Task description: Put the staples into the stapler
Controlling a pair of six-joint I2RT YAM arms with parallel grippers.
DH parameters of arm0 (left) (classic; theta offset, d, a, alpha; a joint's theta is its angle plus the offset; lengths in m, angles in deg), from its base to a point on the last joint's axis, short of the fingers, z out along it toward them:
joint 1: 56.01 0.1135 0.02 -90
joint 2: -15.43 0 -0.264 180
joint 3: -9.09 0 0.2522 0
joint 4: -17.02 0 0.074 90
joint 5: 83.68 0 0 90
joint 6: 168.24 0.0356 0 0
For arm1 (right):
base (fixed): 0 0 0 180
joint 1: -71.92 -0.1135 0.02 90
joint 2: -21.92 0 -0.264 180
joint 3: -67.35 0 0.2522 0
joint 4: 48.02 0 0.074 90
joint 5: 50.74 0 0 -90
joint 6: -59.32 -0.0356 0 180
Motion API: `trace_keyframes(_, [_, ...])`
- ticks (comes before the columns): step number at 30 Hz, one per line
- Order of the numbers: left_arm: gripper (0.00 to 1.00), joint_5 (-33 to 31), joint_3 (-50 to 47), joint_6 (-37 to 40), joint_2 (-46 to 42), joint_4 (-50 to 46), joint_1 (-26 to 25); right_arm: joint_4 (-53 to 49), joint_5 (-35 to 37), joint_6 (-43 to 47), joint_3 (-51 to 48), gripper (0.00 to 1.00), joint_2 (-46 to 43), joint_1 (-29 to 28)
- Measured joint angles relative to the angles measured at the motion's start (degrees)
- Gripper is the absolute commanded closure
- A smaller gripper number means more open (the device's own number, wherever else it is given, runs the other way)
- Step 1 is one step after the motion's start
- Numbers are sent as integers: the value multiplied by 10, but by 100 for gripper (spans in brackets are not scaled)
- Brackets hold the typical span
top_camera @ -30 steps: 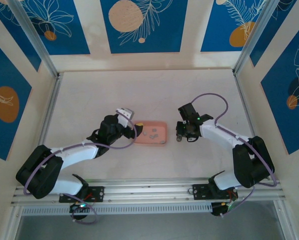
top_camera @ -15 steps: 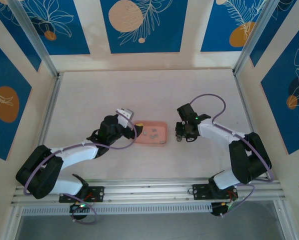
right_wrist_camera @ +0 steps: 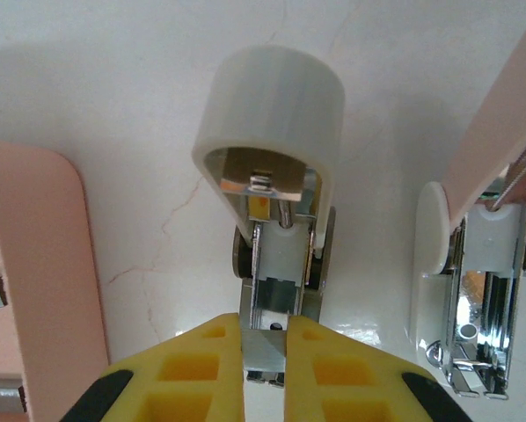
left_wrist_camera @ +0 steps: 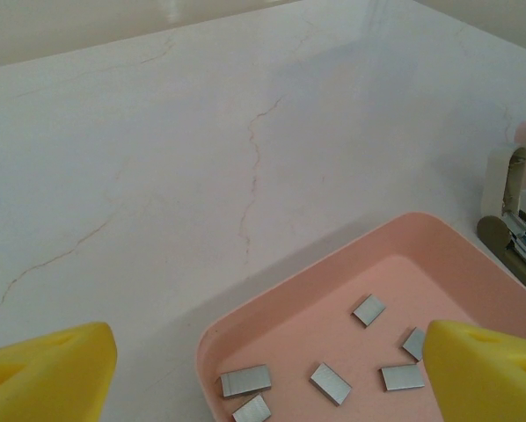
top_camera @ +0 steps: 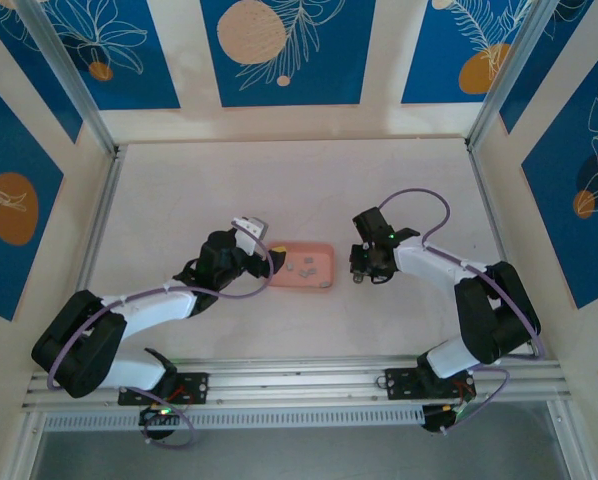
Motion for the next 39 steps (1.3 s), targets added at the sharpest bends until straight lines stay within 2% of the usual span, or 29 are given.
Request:
trace_keyframes(22, [10, 0, 0, 0, 0, 5, 0, -14, 17, -6, 0, 85, 8, -14])
trace_keyframes(39, [10, 0, 0, 0, 0, 6, 0, -26, 19, -5, 4, 71, 4, -18])
